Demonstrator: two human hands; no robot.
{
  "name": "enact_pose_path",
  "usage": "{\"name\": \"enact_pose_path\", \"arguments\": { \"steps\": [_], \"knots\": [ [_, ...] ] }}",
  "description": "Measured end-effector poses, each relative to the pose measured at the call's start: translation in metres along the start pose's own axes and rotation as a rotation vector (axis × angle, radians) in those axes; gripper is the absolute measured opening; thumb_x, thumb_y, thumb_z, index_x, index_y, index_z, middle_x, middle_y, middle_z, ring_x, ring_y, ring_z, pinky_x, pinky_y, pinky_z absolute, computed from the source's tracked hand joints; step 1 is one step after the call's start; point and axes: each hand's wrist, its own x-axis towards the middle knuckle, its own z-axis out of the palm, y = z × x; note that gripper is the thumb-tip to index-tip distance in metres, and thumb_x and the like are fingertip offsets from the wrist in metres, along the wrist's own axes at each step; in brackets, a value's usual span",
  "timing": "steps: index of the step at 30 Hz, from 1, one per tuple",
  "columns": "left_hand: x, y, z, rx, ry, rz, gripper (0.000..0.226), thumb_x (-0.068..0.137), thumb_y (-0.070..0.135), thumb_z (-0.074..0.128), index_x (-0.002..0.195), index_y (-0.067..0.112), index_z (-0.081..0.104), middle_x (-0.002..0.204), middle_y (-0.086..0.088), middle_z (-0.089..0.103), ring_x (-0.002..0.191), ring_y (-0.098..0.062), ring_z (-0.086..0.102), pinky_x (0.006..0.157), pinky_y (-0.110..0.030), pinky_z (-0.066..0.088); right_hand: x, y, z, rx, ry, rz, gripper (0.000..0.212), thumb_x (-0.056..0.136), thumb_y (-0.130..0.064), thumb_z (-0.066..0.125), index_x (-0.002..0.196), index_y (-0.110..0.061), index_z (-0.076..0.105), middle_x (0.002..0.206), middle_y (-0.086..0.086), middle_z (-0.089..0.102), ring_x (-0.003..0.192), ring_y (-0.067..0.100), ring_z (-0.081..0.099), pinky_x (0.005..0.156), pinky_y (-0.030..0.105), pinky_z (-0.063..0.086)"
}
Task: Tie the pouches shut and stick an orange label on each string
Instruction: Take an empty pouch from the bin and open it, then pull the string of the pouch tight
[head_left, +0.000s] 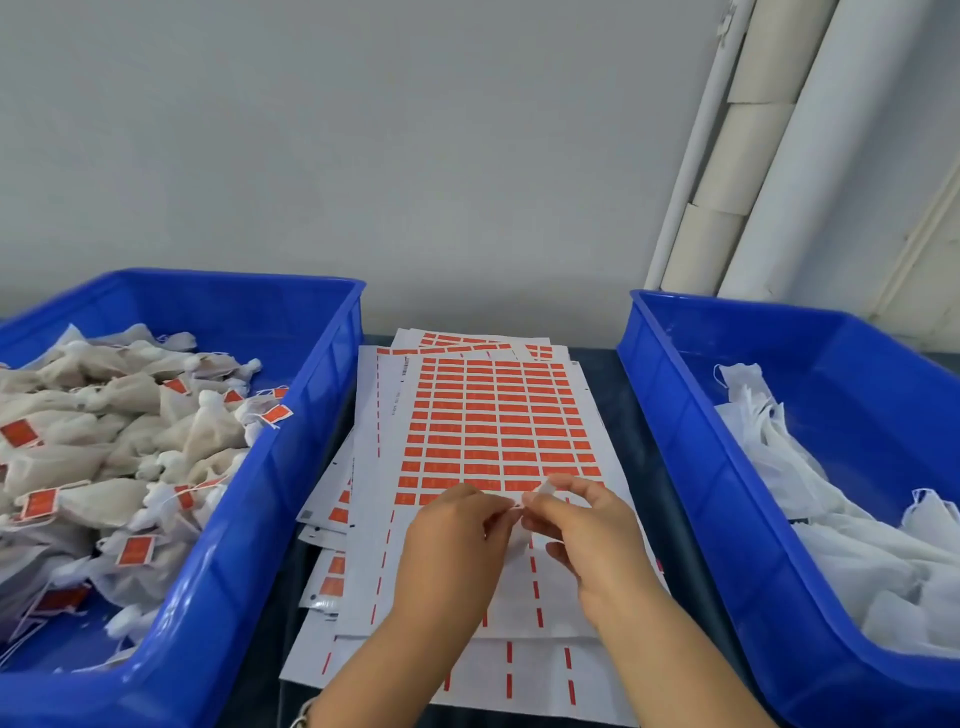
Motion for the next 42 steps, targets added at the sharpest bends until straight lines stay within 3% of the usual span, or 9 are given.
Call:
{"name": "enact_pose_path", "arguments": {
  "steps": [4, 7, 12, 15, 20, 23, 29, 34, 42],
  "knots": [
    [0.001, -0.003, -0.001, 0.050, -0.012, 0.042, 0.025, 0.094, 0.035, 0.051, 0.115, 0.033, 0.064, 0.113, 0.017, 0.059, 0.087, 0.000, 0.047, 0.076, -0.002, 0.027, 0.001, 0.001, -0.005, -0.208, -0.021, -0.189, 0.022, 0.084, -0.024, 0.072, 0.088, -0.039, 0.057, 0.099, -0.012, 0.065, 0.083, 0.008, 0.066, 0.062, 0.013, 0.046],
    [0.001, -0.008, -0.007, 0.100, -0.034, 0.089, 0.026, 0.094, 0.034, 0.049, 0.118, 0.034, 0.061, 0.115, 0.015, 0.061, 0.096, -0.003, 0.055, 0.082, -0.006, 0.031, -0.002, 0.003, -0.008, -0.486, -0.244, -0.373, 0.020, 0.093, -0.029, 0.058, 0.089, -0.048, 0.054, 0.102, -0.027, 0.055, 0.091, -0.002, 0.055, 0.073, 0.003, 0.038],
    [0.005, -0.013, -0.012, 0.178, -0.070, 0.146, 0.024, 0.095, 0.035, 0.049, 0.114, 0.036, 0.062, 0.107, 0.015, 0.064, 0.080, 0.000, 0.049, 0.062, 0.003, 0.023, 0.002, 0.004, -0.010, -0.718, -0.326, -0.450, 0.013, 0.089, -0.038, 0.060, 0.092, -0.050, 0.055, 0.094, -0.029, 0.045, 0.087, -0.005, 0.047, 0.070, 0.002, 0.034],
    [0.011, -0.016, -0.016, 0.189, -0.094, 0.215, 0.022, 0.094, 0.034, 0.050, 0.114, 0.035, 0.061, 0.107, 0.016, 0.062, 0.081, 0.001, 0.045, 0.063, 0.005, 0.021, 0.009, 0.005, -0.008, -0.660, -0.305, -0.452, 0.013, 0.086, -0.037, 0.063, 0.080, -0.046, 0.056, 0.098, -0.029, 0.043, 0.097, -0.001, 0.045, 0.088, 0.009, 0.034],
    [0.033, -0.017, -0.026, 0.184, -0.210, 0.323, 0.030, 0.093, 0.021, 0.055, 0.120, 0.033, 0.052, 0.118, 0.014, 0.054, 0.102, -0.006, 0.050, 0.091, -0.013, 0.039, 0.023, 0.014, -0.012, -0.654, -0.278, -0.493, 0.011, 0.087, -0.034, 0.066, 0.079, -0.036, 0.058, 0.116, -0.033, 0.035, 0.113, -0.007, 0.033, 0.096, 0.015, 0.025],
    [0.053, -0.021, -0.029, 0.184, -0.120, 0.297, 0.033, 0.091, 0.023, 0.057, 0.122, 0.033, 0.051, 0.120, 0.014, 0.053, 0.106, -0.005, 0.049, 0.093, -0.015, 0.038, 0.036, 0.019, -0.017, -0.575, -0.289, -0.439, 0.011, 0.089, -0.033, 0.062, 0.078, -0.032, 0.060, 0.112, -0.040, 0.043, 0.107, -0.011, 0.042, 0.094, 0.017, 0.030],
    [0.093, -0.012, -0.005, 0.102, -0.073, 0.132, 0.021, 0.093, 0.033, 0.050, 0.114, 0.033, 0.054, 0.113, 0.016, 0.056, 0.092, -0.001, 0.047, 0.080, -0.006, 0.034, 0.056, 0.020, -0.005, -0.337, -0.354, -0.163, 0.014, 0.097, -0.029, 0.050, 0.086, -0.023, 0.057, 0.102, -0.019, 0.067, 0.099, 0.005, 0.060, 0.073, 0.008, 0.044],
    [0.110, -0.006, 0.005, 0.067, -0.064, 0.101, 0.016, 0.095, 0.030, 0.047, 0.110, 0.032, 0.054, 0.100, 0.019, 0.048, 0.089, -0.003, 0.048, 0.077, -0.008, 0.034, 0.069, 0.015, -0.010, -0.216, -0.282, -0.053, 0.009, 0.096, -0.027, 0.053, 0.090, -0.024, 0.059, 0.098, -0.018, 0.065, 0.097, 0.010, 0.061, 0.089, 0.027, 0.052],
    [0.106, -0.015, 0.001, 0.009, -0.034, 0.149, 0.009, 0.094, 0.031, 0.047, 0.101, 0.035, 0.050, 0.098, 0.022, 0.044, 0.088, -0.001, 0.047, 0.072, 0.000, 0.031, 0.064, 0.009, -0.007, -0.207, -0.309, -0.062, 0.007, 0.091, -0.034, 0.059, 0.097, -0.038, 0.060, 0.100, -0.029, 0.059, 0.095, 0.002, 0.059, 0.057, 0.008, 0.046]
  ]
}}
